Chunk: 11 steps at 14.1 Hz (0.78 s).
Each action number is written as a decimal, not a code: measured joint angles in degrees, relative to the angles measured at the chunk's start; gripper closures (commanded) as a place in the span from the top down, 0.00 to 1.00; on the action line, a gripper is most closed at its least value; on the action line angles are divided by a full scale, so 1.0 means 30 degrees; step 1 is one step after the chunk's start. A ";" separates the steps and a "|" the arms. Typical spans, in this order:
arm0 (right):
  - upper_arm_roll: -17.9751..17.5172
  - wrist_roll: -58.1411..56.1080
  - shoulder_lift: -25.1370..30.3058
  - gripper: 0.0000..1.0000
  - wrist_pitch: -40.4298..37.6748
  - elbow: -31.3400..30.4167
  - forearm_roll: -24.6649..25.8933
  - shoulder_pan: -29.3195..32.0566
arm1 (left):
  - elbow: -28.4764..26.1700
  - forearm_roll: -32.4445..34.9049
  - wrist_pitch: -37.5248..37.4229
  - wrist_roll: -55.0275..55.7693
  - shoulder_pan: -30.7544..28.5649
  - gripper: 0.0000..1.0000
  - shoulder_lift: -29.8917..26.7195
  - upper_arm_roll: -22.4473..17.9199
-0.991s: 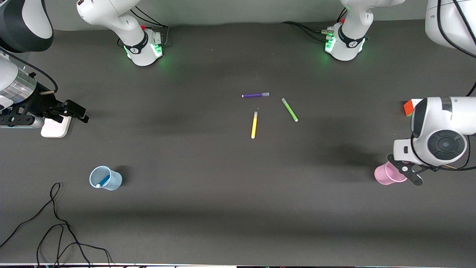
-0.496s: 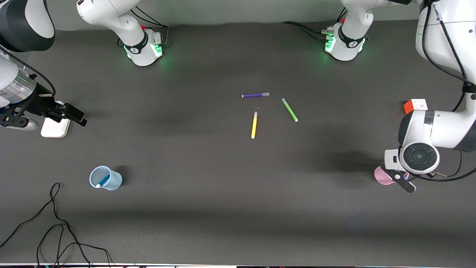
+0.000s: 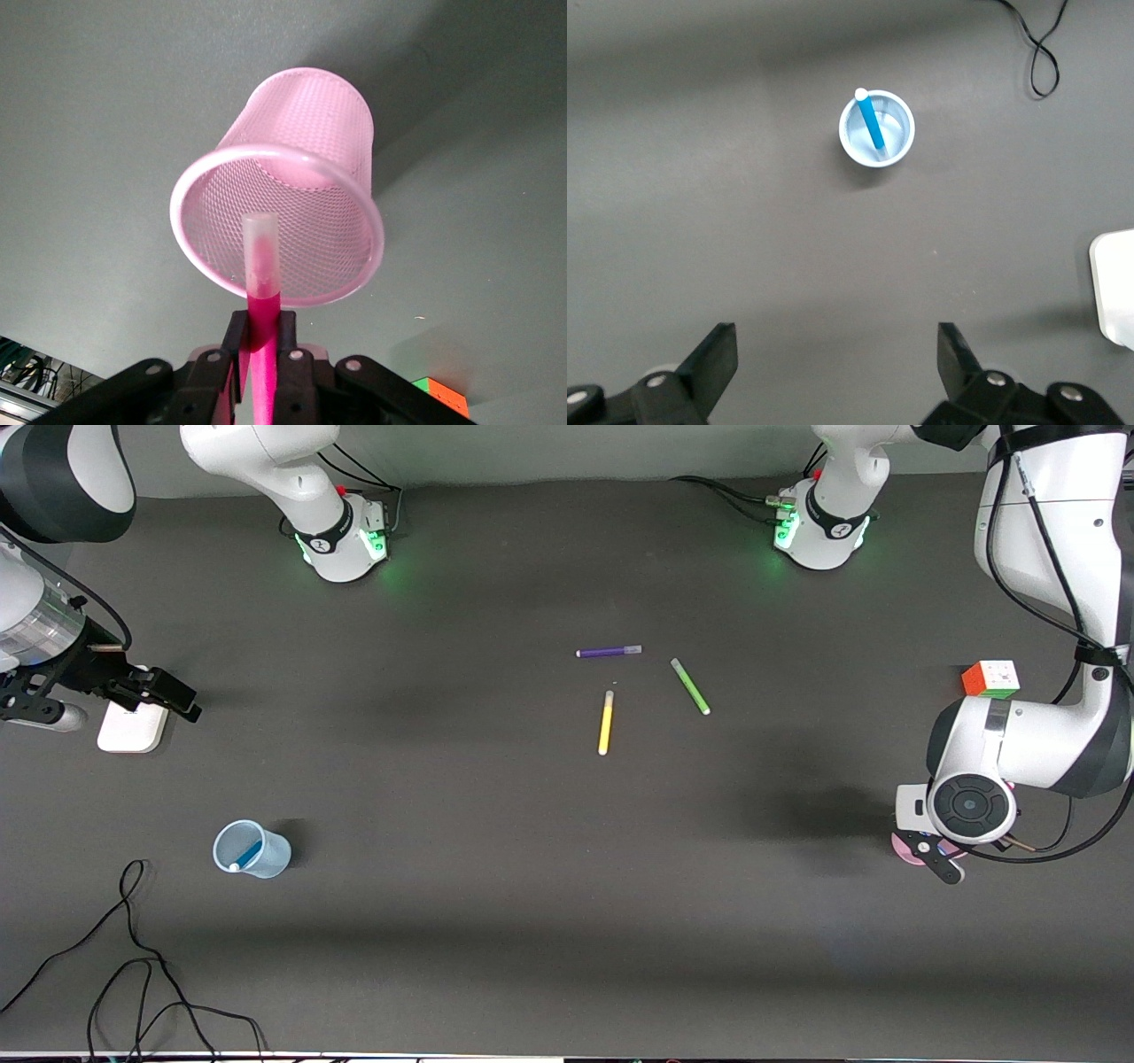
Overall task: Place pink and blue markers in matching cups
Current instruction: 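Lower the pink marker into the pink cup and open the left gripper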
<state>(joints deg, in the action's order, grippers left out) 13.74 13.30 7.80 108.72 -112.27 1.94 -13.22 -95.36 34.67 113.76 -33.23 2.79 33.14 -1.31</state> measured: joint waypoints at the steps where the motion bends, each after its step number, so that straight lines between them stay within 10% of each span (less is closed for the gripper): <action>1: -0.0928 0.0000 -0.0097 1.00 -0.0003 0.0026 -0.0032 0.0862 | 0.0008 0.0001 0.0093 0.0000 0.0126 0.00 0.0000 0.0008; 8: -0.1965 -0.1327 -0.0340 1.00 -0.1673 0.0742 -0.1076 0.2444 | -0.0003 0.0002 0.0605 0.0008 0.0383 0.00 0.0284 0.0002; 11: -0.1815 -0.1630 -0.0378 1.00 -0.1894 0.0794 -0.1902 0.2498 | 0.0001 0.0000 0.0617 0.0118 0.0386 0.98 0.0396 0.0006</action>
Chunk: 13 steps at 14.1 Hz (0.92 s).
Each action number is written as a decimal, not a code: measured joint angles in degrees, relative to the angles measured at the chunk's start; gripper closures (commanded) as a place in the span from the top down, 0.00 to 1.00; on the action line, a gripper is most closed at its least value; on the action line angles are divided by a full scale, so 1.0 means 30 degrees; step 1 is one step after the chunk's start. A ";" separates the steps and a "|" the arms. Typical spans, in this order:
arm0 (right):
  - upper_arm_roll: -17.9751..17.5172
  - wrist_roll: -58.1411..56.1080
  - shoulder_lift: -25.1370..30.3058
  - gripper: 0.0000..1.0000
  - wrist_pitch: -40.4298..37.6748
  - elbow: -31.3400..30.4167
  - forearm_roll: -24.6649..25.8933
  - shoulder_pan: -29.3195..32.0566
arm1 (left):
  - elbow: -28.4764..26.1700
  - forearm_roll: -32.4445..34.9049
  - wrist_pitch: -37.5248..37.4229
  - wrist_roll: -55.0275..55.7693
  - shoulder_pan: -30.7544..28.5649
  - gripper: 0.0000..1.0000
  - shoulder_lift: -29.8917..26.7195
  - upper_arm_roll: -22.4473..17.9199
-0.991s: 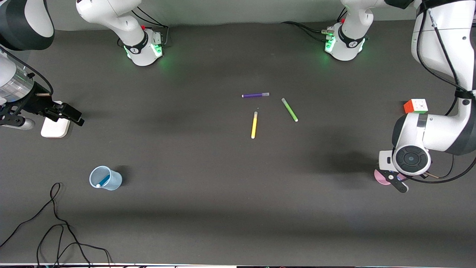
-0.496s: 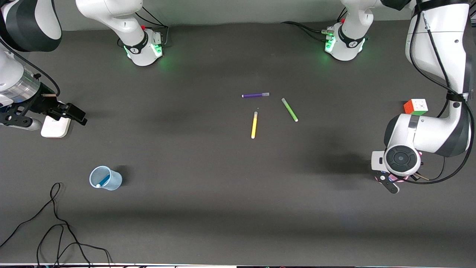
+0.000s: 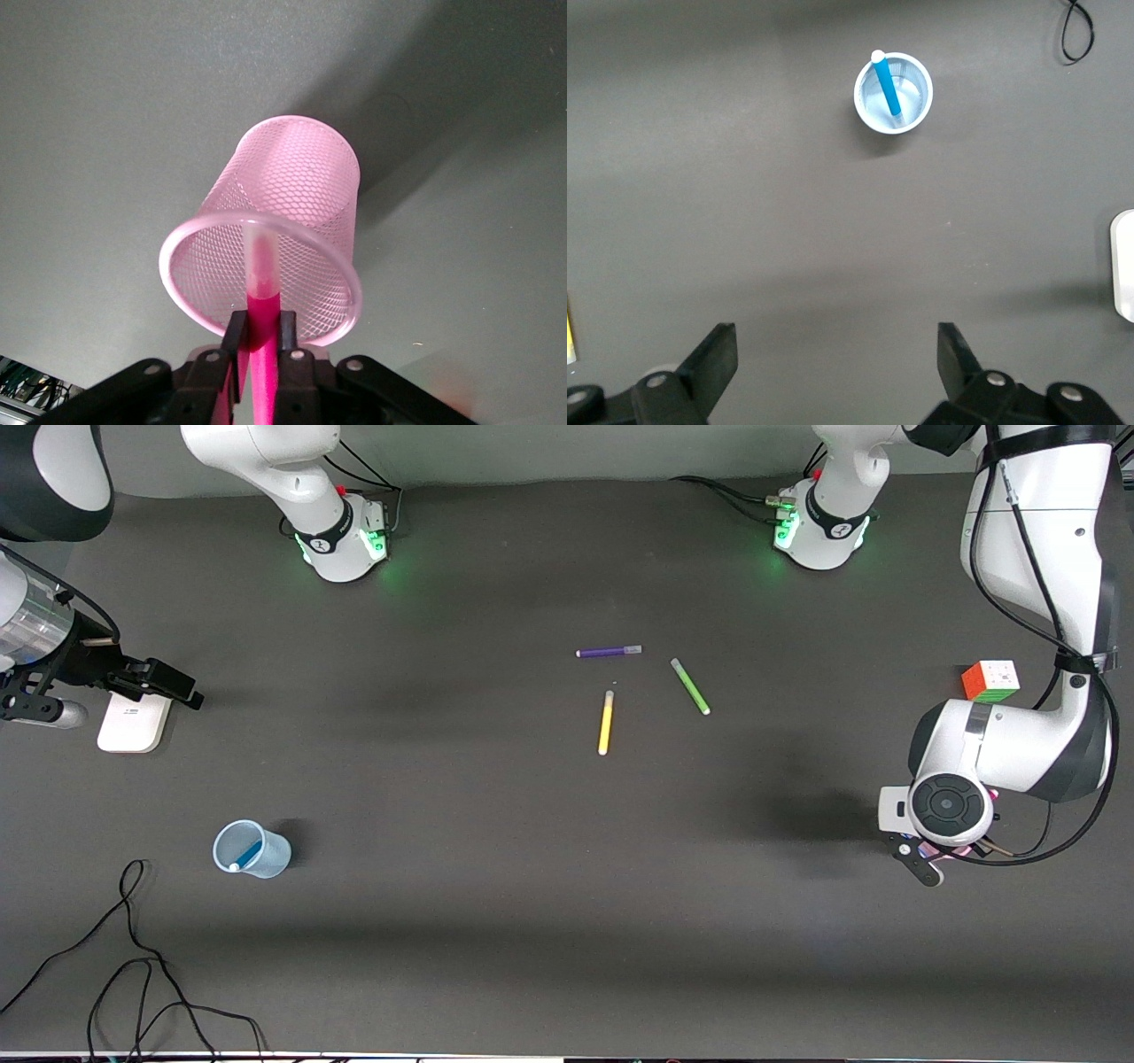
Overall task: Place pink and blue markers in matching cups
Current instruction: 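Lower the pink marker into the pink cup and open the left gripper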
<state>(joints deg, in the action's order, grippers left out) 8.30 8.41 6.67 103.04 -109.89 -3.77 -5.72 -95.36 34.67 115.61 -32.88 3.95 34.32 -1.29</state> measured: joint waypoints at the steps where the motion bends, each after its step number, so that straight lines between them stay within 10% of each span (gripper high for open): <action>1: -0.0048 -0.0022 -0.0100 1.00 -0.0052 -0.0012 -0.0063 -0.0004 | 0.0007 0.0000 0.0013 0.0032 0.0000 1.00 0.0036 0.0000; 8: -0.0244 -0.0024 -0.0940 1.00 0.0110 0.0362 -0.0130 -0.0036 | 0.0760 -0.0236 -0.0063 0.0102 -0.0006 1.00 -0.0232 -0.0035; 13: -0.0265 -0.0024 -0.1215 1.00 0.0110 0.1072 -0.0136 -0.0041 | 0.1637 -0.6447 -0.3522 0.0088 -0.0150 1.00 -0.3964 -0.0246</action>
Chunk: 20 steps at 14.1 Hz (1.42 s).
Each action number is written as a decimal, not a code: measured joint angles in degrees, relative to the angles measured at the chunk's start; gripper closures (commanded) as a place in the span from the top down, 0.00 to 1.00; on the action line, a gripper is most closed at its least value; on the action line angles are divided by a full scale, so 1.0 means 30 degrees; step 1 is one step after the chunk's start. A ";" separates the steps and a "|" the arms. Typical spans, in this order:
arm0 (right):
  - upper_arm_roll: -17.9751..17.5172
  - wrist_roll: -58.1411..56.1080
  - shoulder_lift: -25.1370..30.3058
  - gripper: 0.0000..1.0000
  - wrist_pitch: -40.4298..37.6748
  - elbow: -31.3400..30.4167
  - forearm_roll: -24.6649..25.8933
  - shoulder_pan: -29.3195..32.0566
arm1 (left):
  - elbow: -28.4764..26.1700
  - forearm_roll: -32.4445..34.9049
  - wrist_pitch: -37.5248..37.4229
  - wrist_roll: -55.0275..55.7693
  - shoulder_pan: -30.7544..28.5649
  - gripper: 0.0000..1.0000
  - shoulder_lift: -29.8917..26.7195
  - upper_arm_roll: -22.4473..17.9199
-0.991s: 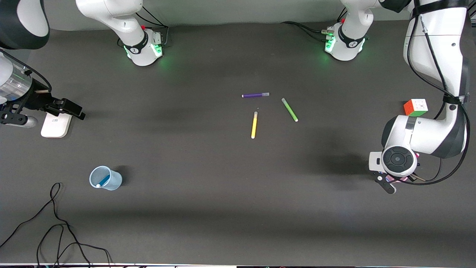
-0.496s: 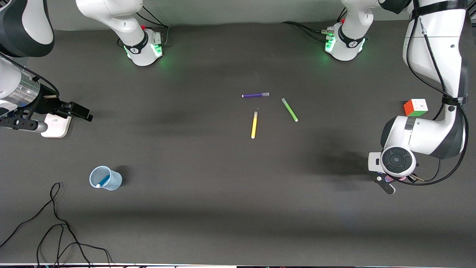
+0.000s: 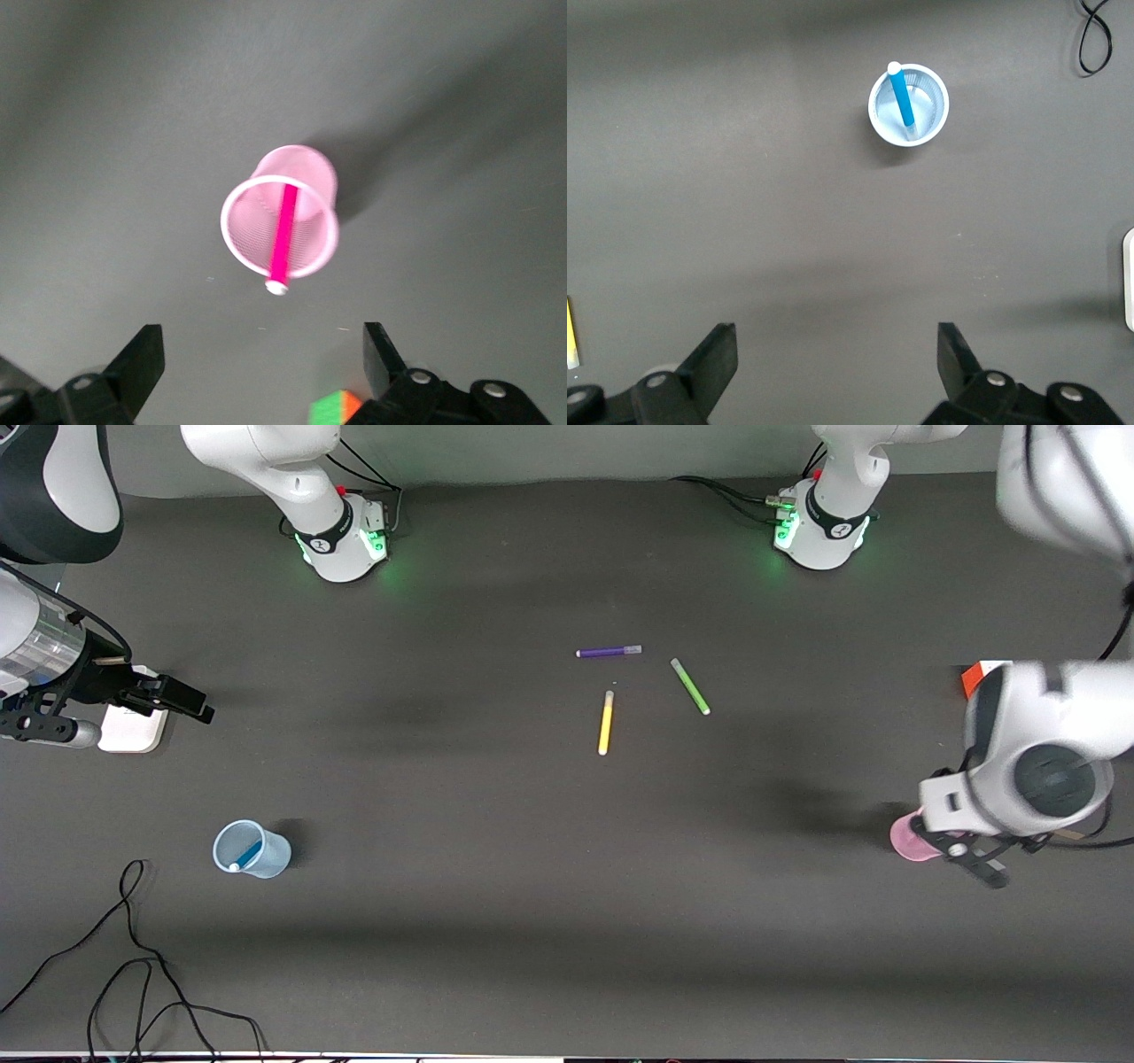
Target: Place pink and blue markers in matching cups
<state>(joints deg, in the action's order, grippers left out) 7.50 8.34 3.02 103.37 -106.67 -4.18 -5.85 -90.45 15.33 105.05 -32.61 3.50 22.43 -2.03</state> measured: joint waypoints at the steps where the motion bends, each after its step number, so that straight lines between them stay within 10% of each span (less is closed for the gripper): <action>1: -0.0006 0.0000 -0.0037 1.00 0.0000 0.0039 -0.0001 -0.0005 | 0.0395 -0.1247 -0.1500 0.0092 -0.0032 1.00 -0.0758 -0.0026; 8: -0.0081 -0.0009 -0.0186 1.00 -0.0002 0.0077 -0.0008 -0.0543 | 0.4958 -0.4161 -0.9343 0.5962 -0.0172 1.00 -0.1960 0.0055; 20: -0.0083 -0.0021 -0.0305 1.00 -0.0011 0.0437 0.0047 -0.0667 | 0.5272 -0.4581 -1.0063 0.9149 -0.0039 1.00 -0.2246 0.0814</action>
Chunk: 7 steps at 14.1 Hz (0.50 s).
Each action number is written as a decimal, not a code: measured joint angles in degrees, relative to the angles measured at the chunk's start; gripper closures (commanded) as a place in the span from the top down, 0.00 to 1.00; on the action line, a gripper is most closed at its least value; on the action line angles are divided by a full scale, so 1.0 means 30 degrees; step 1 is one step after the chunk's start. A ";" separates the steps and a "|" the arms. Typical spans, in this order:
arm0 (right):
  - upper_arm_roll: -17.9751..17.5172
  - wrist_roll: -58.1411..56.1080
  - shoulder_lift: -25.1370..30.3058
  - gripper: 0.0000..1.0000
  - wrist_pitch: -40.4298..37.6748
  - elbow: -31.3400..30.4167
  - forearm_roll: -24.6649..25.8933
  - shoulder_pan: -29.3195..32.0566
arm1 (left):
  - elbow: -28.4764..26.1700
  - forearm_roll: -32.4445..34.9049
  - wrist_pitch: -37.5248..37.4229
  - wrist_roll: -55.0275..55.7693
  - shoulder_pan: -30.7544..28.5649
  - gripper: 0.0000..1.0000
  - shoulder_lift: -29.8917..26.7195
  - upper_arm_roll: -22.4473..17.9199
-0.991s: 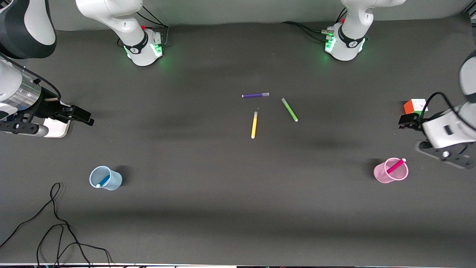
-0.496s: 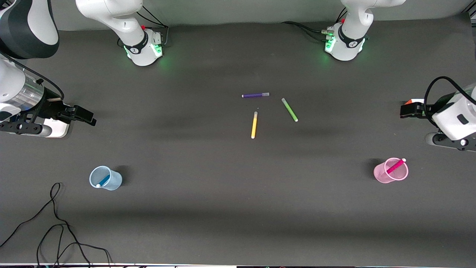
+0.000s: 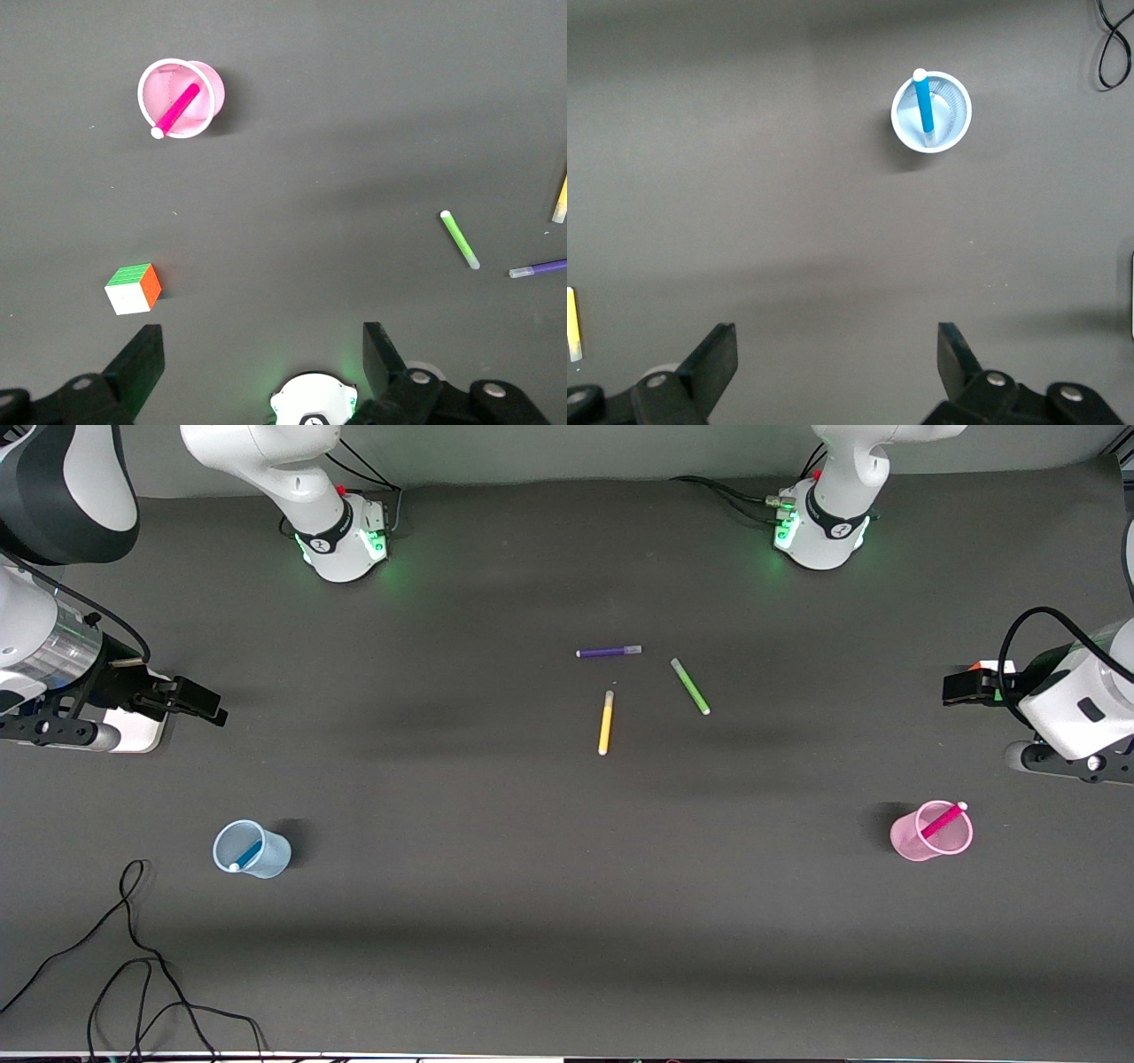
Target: Place pink and blue markers in matching cups
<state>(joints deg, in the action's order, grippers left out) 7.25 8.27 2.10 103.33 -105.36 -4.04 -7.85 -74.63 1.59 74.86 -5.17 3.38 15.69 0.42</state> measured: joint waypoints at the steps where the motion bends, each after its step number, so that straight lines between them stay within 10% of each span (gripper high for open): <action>1: 0.0000 0.0000 -0.0007 1.00 0.0000 0.0021 0.0000 -0.0001 | 0.0000 -0.0022 0.0000 0.0031 0.0109 1.00 -0.0001 0.0028; 7: 0.0000 -0.0001 -0.0062 1.00 -0.0011 0.0103 0.0001 -0.0022 | -0.0041 -0.0028 0.0018 0.0161 0.0408 1.00 -0.0045 0.0063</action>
<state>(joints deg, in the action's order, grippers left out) 7.25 8.27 1.92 103.30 -105.05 -4.03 -7.91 -74.76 1.50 74.91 -4.68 4.61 15.56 0.60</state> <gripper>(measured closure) 0.000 0.000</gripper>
